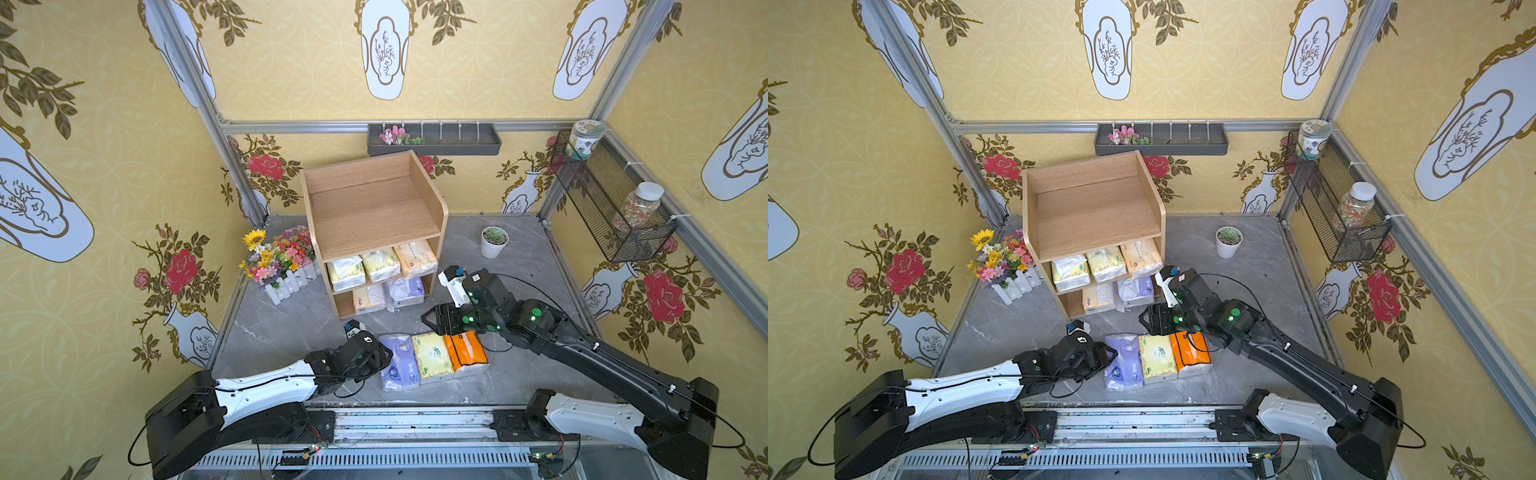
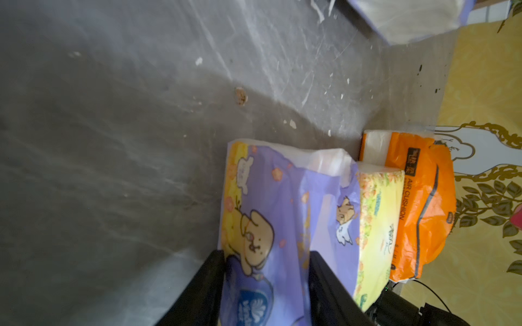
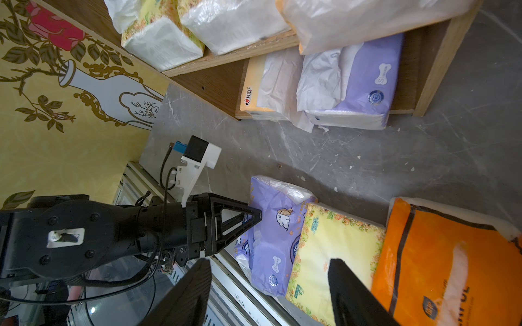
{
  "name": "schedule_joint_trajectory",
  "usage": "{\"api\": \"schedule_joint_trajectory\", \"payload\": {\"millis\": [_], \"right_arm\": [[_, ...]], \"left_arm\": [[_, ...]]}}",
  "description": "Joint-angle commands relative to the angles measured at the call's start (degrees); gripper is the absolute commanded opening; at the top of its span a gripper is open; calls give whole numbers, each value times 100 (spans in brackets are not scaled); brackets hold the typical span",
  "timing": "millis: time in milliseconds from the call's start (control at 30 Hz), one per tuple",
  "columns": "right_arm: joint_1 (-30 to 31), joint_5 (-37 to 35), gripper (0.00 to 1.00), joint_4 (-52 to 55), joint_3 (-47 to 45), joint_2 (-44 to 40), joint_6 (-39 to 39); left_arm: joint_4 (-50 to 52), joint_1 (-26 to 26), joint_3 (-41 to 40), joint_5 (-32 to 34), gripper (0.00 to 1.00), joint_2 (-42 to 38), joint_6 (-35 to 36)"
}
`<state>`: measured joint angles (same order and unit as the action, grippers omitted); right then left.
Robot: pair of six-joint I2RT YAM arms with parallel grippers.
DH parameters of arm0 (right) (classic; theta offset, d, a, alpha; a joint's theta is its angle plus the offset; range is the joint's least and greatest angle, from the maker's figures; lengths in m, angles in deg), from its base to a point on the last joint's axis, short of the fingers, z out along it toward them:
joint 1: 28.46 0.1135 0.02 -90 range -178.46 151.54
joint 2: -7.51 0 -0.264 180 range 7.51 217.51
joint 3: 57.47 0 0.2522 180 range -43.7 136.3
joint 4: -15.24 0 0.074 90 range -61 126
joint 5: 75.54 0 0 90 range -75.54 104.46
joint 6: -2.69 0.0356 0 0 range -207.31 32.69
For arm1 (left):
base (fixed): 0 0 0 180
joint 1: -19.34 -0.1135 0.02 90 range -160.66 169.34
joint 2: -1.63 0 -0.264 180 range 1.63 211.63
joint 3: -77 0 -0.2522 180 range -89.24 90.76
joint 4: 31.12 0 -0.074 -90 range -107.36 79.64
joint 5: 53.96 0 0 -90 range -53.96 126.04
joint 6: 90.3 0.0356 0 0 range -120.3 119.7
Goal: Remove the tissue boxes from the shelf
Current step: Move the box of tissues to the center of the board.
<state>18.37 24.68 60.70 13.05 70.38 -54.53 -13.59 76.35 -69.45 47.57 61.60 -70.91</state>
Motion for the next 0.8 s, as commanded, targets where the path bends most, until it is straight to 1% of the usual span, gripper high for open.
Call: {"api": "schedule_joint_trajectory", "payload": {"millis": [0,100,233,267,300,433,467,567,633,767], "right_arm": [[129,-267,70,-123,95,26,-20],[316,-448,69,-485,179,114,30],[693,-1002,68,-842,508,437,44],[806,-1249,68,-874,599,537,59],[892,-1641,68,-864,697,616,138],[871,-2655,67,-917,767,798,596],[794,-2726,67,-951,772,849,730],[489,-2626,68,-1069,805,995,1205],[355,-2544,68,-1286,764,1044,1409],[204,-2632,67,-1543,739,1170,1704]], "left_arm": [[673,-6,-63,717,55,-398,-504],[1003,-2,-219,1121,55,-1051,-875],[1271,-3,-347,1624,55,-1867,-1295],[1292,-3,-374,1741,55,-2063,-1387],[1267,-6,-412,1826,55,-2232,-1420],[1175,-4,-374,2044,55,-2516,-1396],[1163,-5,-326,2080,55,-2508,-1365],[1003,-4,-215,2097,55,-2414,-1199],[891,1,-164,2087,55,-2355,-1090],[729,-4,-92,2065,56,-2280,-956]]}}
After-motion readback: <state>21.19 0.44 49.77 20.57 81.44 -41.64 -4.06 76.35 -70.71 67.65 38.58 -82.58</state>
